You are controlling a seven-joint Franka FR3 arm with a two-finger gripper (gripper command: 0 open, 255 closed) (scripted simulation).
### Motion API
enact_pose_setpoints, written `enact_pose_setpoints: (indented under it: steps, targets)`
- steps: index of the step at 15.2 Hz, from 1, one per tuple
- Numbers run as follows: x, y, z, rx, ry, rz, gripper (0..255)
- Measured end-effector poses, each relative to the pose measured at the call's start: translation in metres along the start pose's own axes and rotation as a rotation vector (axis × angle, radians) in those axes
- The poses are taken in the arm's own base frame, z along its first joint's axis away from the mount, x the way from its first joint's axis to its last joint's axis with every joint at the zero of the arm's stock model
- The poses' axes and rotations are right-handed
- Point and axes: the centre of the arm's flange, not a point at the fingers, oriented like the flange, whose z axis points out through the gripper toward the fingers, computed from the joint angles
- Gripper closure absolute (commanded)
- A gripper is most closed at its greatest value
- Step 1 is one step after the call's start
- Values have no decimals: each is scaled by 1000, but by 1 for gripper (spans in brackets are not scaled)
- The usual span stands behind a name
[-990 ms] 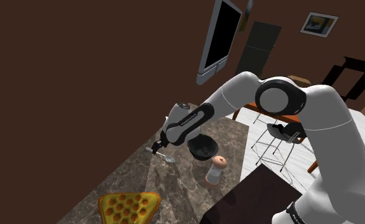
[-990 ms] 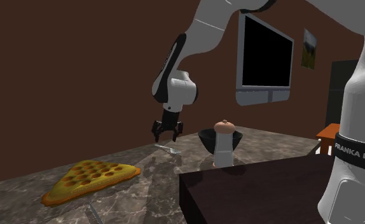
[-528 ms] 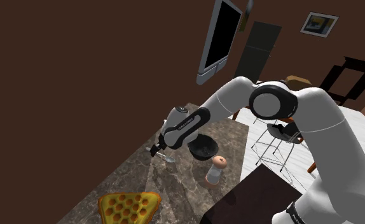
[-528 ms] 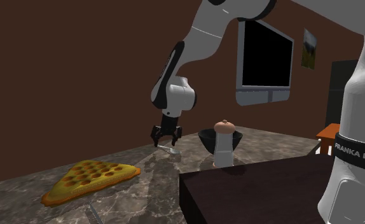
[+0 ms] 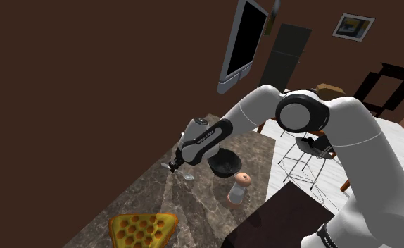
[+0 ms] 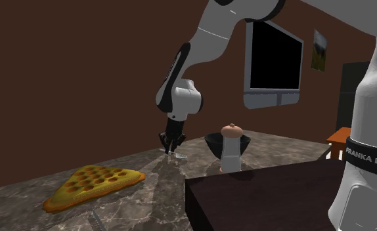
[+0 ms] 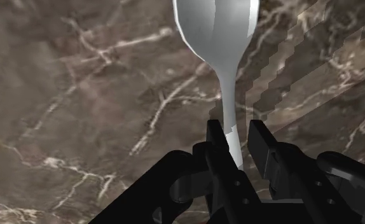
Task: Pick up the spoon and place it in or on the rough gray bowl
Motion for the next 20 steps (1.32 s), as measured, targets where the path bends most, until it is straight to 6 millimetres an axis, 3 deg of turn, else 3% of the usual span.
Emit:
enact_pose_setpoints:
  steps: [8,20]
  targets:
    - [0,0,-2,0,0,0,255]
    - [14,-8,-60,0,0,0,255]
